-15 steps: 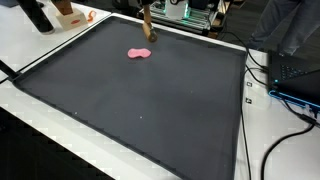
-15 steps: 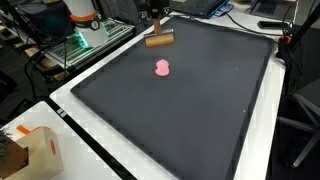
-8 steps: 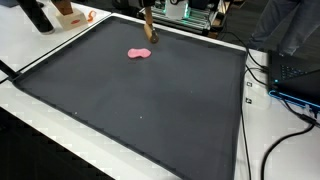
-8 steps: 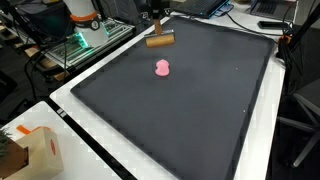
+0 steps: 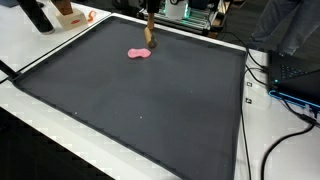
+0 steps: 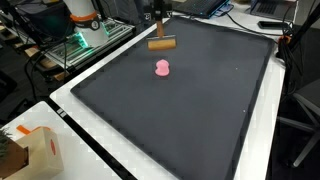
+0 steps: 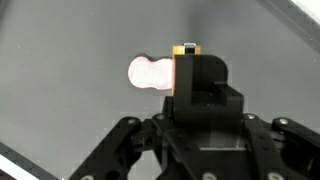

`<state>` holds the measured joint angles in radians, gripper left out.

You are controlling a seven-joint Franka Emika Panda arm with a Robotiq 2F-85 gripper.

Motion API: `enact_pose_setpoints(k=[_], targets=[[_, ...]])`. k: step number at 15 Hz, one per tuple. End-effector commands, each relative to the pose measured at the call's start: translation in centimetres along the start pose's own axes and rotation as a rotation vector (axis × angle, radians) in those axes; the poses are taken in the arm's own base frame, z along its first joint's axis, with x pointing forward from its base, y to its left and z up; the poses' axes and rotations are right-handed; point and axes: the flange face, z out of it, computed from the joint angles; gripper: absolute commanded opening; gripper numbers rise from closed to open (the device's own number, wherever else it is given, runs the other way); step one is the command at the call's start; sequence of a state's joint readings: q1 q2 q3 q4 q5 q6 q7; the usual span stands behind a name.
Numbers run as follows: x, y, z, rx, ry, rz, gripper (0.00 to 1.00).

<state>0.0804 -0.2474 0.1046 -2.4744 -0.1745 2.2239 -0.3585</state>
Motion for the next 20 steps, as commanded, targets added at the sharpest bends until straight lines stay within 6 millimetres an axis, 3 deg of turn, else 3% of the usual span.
enact_pose_setpoints(k=[1, 10, 20], targets=[[0.0, -2.1, 0.5, -0.071, -0.018, 0.035, 0.24], [1.8, -5.8, 1.8, -0.154, -0.057, 0.066, 0.24], [2.6, -6.7, 3.6, -0.183, -0.081, 0.119, 0.24]])
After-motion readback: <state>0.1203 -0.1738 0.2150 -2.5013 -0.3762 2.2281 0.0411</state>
